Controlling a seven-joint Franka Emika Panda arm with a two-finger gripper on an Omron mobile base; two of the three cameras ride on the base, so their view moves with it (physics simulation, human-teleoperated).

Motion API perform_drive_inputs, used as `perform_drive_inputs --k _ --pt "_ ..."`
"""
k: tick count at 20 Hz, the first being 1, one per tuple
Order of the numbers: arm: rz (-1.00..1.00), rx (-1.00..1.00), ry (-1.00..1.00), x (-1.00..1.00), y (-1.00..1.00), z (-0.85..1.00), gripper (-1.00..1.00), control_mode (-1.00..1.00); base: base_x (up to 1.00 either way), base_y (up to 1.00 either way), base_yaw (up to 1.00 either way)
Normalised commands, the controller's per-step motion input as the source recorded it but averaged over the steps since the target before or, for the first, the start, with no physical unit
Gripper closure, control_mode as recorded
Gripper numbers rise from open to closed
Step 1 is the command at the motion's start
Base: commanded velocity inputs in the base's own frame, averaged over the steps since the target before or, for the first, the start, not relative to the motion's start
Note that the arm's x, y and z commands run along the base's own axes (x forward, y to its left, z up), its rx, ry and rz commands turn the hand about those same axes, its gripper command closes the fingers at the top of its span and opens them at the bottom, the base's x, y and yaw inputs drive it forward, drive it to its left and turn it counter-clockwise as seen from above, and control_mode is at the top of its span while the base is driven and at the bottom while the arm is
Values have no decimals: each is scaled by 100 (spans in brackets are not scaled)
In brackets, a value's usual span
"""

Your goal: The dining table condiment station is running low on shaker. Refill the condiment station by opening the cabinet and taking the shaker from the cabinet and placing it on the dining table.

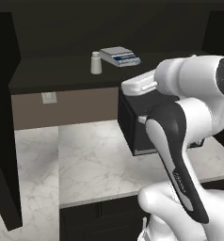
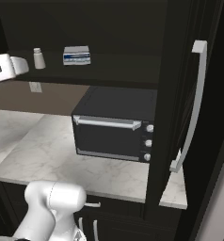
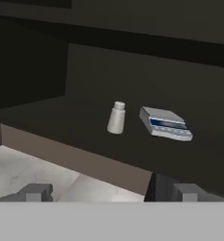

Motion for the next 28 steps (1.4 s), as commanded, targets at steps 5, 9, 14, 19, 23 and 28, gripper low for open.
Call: perform_drive_inputs --k 5,9,14,19,23,28 --pt "0 8 0 69 0 0 -100 -100 0 0 0" --pt "0 9 0 65 0 3 -100 -100 0 0 0" --pt "0 3 0 77 7 0 -100 -100 0 0 0" --pt "0 0 0 68 30 0 -100 -100 0 0 0" --pt "0 0 0 52 36 0 -100 -100 0 0 0" --pt "0 0 2 29 13 0 -100 -100 0 0 0"
